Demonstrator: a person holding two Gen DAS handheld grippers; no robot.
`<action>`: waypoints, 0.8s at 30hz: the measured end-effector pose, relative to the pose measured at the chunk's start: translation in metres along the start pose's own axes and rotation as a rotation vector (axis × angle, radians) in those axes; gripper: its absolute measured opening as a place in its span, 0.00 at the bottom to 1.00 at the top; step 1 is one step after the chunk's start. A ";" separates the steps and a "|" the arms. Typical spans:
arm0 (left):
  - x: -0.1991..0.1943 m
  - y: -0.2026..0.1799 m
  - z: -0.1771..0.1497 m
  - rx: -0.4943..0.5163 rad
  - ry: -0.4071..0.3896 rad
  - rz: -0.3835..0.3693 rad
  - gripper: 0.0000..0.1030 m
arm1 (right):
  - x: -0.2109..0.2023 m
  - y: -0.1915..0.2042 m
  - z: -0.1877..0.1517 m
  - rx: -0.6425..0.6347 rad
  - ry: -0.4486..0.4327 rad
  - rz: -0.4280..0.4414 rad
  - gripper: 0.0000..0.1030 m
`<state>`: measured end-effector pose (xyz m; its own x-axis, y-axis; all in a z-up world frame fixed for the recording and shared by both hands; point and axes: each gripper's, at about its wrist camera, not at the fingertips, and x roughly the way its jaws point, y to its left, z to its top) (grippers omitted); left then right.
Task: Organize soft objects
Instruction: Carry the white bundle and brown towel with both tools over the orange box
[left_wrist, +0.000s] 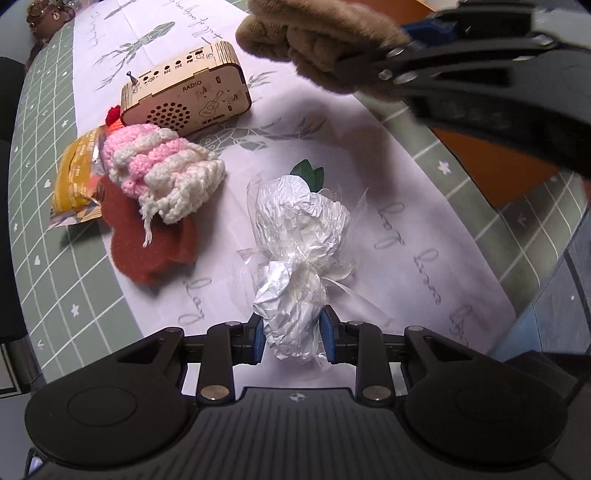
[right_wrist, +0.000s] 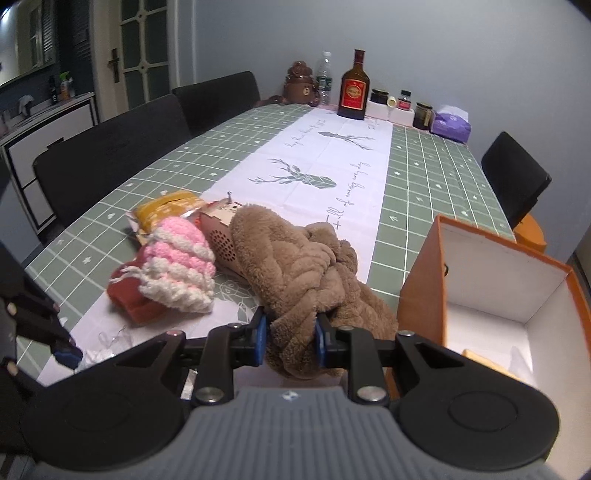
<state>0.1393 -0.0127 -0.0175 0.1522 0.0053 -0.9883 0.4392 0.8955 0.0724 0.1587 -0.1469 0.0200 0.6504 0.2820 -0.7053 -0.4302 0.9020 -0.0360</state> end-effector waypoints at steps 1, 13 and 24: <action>-0.002 -0.002 -0.002 0.004 0.008 0.011 0.32 | -0.007 -0.001 0.001 -0.011 0.001 0.008 0.23; -0.074 -0.007 0.016 0.000 -0.100 0.079 0.31 | -0.096 -0.024 0.029 -0.164 -0.043 -0.054 0.22; -0.138 -0.049 0.081 0.085 -0.303 0.024 0.31 | -0.108 -0.095 0.032 -0.150 0.038 -0.252 0.22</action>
<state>0.1686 -0.0940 0.1265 0.4147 -0.1183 -0.9022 0.5027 0.8562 0.1189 0.1490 -0.2522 0.1221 0.7261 0.0403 -0.6864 -0.3475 0.8830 -0.3157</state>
